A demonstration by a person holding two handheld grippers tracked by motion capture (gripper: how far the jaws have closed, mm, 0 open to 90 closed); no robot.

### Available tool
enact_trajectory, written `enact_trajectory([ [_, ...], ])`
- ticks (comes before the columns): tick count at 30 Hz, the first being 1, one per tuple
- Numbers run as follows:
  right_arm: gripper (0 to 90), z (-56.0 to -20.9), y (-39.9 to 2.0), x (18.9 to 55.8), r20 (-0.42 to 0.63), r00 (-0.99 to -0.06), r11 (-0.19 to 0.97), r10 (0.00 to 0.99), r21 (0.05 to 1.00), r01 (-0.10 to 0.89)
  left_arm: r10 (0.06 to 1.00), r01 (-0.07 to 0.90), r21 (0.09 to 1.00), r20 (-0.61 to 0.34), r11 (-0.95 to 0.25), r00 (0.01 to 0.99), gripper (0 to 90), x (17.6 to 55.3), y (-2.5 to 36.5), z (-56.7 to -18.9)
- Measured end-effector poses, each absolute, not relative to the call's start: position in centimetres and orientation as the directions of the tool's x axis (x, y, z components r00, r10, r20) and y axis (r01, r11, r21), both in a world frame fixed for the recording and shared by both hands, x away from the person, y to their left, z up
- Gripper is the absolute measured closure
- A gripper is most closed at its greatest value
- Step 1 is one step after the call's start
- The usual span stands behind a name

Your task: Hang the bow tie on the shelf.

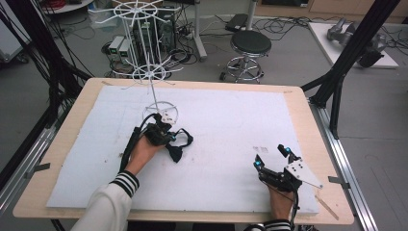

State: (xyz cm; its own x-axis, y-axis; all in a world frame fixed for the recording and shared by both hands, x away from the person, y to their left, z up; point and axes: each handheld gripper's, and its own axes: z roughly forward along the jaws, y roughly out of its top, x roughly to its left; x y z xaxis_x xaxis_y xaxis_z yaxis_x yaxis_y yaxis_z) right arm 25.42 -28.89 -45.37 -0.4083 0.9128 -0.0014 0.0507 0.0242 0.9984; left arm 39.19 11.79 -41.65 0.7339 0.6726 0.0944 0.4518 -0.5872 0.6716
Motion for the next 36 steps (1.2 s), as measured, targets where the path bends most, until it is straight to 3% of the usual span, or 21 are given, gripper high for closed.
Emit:
enact_trajectory([
  [9,10.0,-45.4,-28.9,25.4,-0.009,-0.408,0.03,0.913,0.998,0.046,0.662,0.362,0.763,0.114,-0.536,0.741,87.7,37.8,12.9,-40.7],
  [21,10.0,-45.4,-28.8,25.4,-0.004,-0.407,0.026,0.914,0.998,0.05,0.67,0.324,0.811,0.109,-0.487,0.734,87.8,36.8,14.3,-40.9],
  [36,10.0,-45.4,-28.9,25.4,-0.011,-0.404,0.034,0.914,0.998,0.049,0.684,0.219,0.922,0.064,-0.318,0.726,88.0,34.8,17.3,-38.2],
])
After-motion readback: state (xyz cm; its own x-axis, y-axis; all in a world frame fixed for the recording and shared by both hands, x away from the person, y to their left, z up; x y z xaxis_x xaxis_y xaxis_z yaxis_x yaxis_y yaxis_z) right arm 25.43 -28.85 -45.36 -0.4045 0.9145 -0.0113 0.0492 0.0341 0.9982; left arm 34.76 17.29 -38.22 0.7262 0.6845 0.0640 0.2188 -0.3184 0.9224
